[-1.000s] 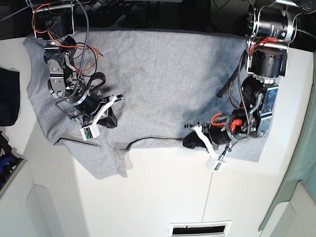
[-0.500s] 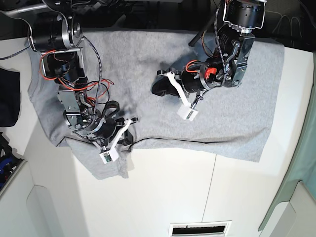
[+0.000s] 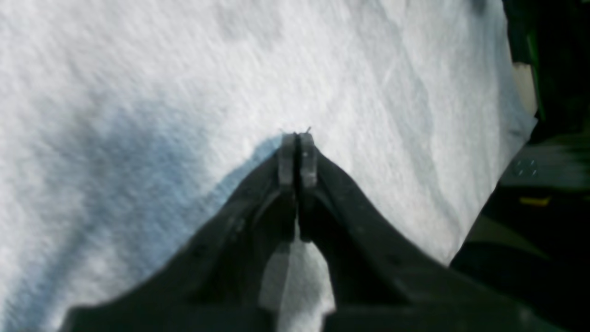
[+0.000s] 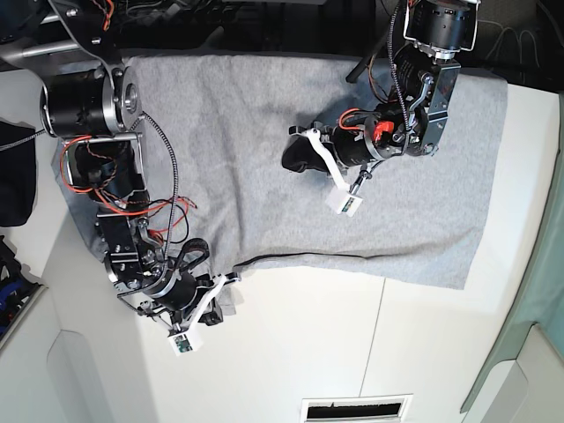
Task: Layout the t-shirt on the table in an organized manner, then fold the t-shirt properly
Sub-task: 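Press both grippers onto the shirt body and smooth wrinkles outward, then grasp the shirt's collar-side corners with both grippers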
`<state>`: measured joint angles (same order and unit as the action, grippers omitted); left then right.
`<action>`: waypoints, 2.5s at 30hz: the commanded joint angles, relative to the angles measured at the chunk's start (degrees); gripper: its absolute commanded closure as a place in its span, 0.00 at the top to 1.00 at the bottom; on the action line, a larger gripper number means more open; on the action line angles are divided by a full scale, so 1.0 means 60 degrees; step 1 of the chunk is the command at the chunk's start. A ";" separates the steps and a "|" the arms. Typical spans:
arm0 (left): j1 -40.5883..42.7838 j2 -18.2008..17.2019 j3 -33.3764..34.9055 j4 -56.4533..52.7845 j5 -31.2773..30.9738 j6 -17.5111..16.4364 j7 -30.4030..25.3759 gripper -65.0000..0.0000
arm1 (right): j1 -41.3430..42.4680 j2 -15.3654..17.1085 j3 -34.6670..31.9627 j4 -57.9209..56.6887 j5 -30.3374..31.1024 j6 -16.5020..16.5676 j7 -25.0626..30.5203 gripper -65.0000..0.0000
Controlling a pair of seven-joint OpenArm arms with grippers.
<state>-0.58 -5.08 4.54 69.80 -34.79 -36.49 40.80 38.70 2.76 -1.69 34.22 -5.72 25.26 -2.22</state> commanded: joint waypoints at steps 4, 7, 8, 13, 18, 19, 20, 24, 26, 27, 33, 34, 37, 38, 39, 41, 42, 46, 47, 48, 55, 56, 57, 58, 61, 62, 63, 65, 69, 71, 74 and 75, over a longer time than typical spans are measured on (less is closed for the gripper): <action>-0.0426 -0.0532 -0.0091 0.0896 -0.1147 -0.0585 0.0612 0.00 | 0.0164 0.0568 0.0011 0.0222 0.1479 0.0608 -0.1016 0.00; -0.0036 -0.1180 -0.0481 0.1934 -0.1512 -0.0585 0.0670 0.00 | -0.0470 0.1144 0.0011 0.0831 0.2983 0.0947 -0.1931 0.00; 0.0153 -0.1395 -0.0696 0.2237 -0.1552 -0.0585 0.0718 0.00 | -0.0801 0.1355 0.0015 0.1184 0.3453 0.0940 -0.2204 0.00; 0.1180 -0.2320 -0.2218 0.2943 -0.2047 -0.0585 0.0725 0.00 | -0.2830 0.2368 0.0040 0.3588 0.5016 0.0958 -0.3122 0.00; 0.2320 -0.3020 -0.3435 0.3177 -0.2922 -0.0585 0.0896 0.00 | -0.5158 0.3264 0.0040 0.6513 0.6135 0.1016 -0.3952 0.00; 0.2528 -0.3111 -0.3519 0.3173 -0.2922 -0.0585 0.0933 0.00 | -0.5552 0.3377 0.0040 0.6991 0.6135 0.1016 -0.4164 0.00; 0.2707 -0.3180 -0.3537 0.3173 -0.2896 -0.0585 0.0929 0.00 | -0.5880 0.3435 0.0040 0.7340 0.6080 0.1016 -0.4320 0.00; 0.3100 -0.3253 -0.3534 0.3049 -0.2703 -0.0585 0.0809 0.00 | -0.6532 0.3421 0.0036 0.7410 0.5512 0.0998 -0.4371 0.00; 0.3111 -0.3253 -0.3486 0.2743 -0.2342 -0.0585 0.0630 0.00 | -0.6615 0.3402 0.0036 0.7074 0.5238 0.0987 -0.4339 0.00; 0.3082 -0.3253 -0.3439 0.2503 -0.2124 -0.0585 0.0444 0.00 | -0.6612 0.3395 0.0036 0.6856 0.5078 0.0958 -0.4218 0.00; 0.2331 -0.3257 -0.2881 0.0831 -0.0823 -0.0430 -0.0364 0.00 | -0.5818 0.3373 0.0036 0.4962 0.4207 0.0936 -0.2539 0.00; 0.2073 -0.3253 -0.2747 0.0572 -0.0590 -0.0215 -0.0517 0.00 | -0.5512 0.3370 0.0036 0.4539 0.4116 0.0936 -0.2419 0.00; 0.1089 -0.3253 -0.2310 -0.0251 -0.0146 0.0321 -0.0892 0.00 | -0.4466 0.3351 0.0036 0.3257 0.4095 0.0936 -0.2095 0.00; 0.0721 -0.3253 -0.2142 -0.0543 -0.0011 0.0393 -0.0987 0.00 | -0.4124 0.3340 0.0036 0.2900 0.4095 0.0936 -0.2000 0.00; 0.0357 -0.3253 -0.1949 -0.0838 0.0084 0.0488 -0.1045 0.00 | -0.3799 0.3311 0.0036 0.2583 0.4095 0.0936 -0.1938 0.00; -0.0408 -0.3249 -0.1570 -0.1464 0.0204 0.0535 -0.1056 0.00 | -0.3173 0.3209 0.0036 0.2069 0.4087 0.0933 -0.1938 0.00; -0.0794 -0.3253 -0.1373 -0.1774 0.0204 0.0554 -0.1071 0.00 | -0.2867 0.3140 0.0036 0.1861 0.4084 0.0933 -0.1934 0.00; -0.2131 -0.3224 -0.0856 -0.2750 0.0237 0.0554 -0.1089 0.00 | -0.1909 0.2841 0.0036 0.1428 0.3723 0.0896 -0.1912 0.00; -0.2342 -0.3228 -0.0787 -0.2867 0.0233 0.0554 -0.1078 0.00 | -0.1774 0.2816 0.0036 0.1421 0.3708 0.0900 -0.1916 0.00; -0.2492 -0.3231 -0.0765 -0.2892 0.0237 0.0554 -0.1035 0.00 | -0.1650 0.2794 0.0036 0.1421 0.3716 0.0900 -0.1916 0.00; -0.2710 -0.3741 -0.0765 -0.2197 -0.1202 -0.0368 0.0550 0.00 | -0.1548 0.2911 0.0047 0.2000 0.4659 0.0903 -0.3534 0.00; -0.2503 -0.3931 -0.0769 -0.1861 -0.1730 -0.0568 0.0696 0.00 | -0.1665 0.2973 0.0087 0.2237 0.5013 0.0907 -0.4120 0.00; -0.2251 -0.4135 -0.0769 -0.1464 -0.2182 -0.0585 0.0805 0.00 | -0.1861 0.3071 0.0131 0.2546 0.5388 0.0911 -0.4634 0.00; -0.1956 -0.4331 -0.0769 -0.1049 -0.2521 -0.0585 0.0903 0.00 | -0.2120 0.3187 0.0200 0.2918 0.5737 0.0925 -0.5031 0.00; -0.0958 -0.4750 -0.0954 0.0273 -0.2750 -0.0585 0.0973 0.00 | -0.3169 0.3595 0.0514 0.4255 0.6269 0.0940 -0.5428 0.00; -0.0616 -0.4830 -0.1056 0.0681 -0.2834 -0.0585 0.0973 0.00 | -0.3555 0.3734 0.0652 0.4707 0.6328 0.0940 -0.5428 0.00; -0.0273 -0.4889 -0.1166 0.1053 -0.2943 -0.0585 0.0973 0.00 | -0.3927 0.3861 0.0783 0.5133 0.6375 0.0940 -0.5431 0.00; 0.0412 -0.4896 -0.1417 0.1716 -0.2998 -0.0585 0.0976 0.00 | -0.4703 0.4076 0.1049 0.5927 0.6462 0.0936 -0.5508 0.00; 0.1428 -0.4809 -0.1537 0.2124 -0.3002 -0.0585 0.0925 0.00 | -0.6175 0.4167 0.1701 0.6878 0.6608 0.0929 -0.5890 0.00; 0.1647 -0.4670 -0.1537 0.2120 -0.2794 -0.0585 0.0871 0.00 | -0.6655 0.4116 0.1971 0.6910 0.6637 0.0882 -0.5785 0.00; 0.1836 -0.4386 -0.1537 0.2113 -0.2353 -0.0585 0.0419 0.00 | -0.7140 0.4098 0.2036 0.6834 0.6437 0.0838 -0.5129 0.00; 0.1861 -0.4266 -0.1537 0.2095 -0.2087 -0.0585 0.0219 0.00 | -0.7198 0.4062 0.2033 0.6736 0.6182 0.0838 -0.4867 0.00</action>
<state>10.98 -29.82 -4.25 81.62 -46.30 -39.48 42.85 -5.54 26.20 9.91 73.87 31.09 30.26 -32.08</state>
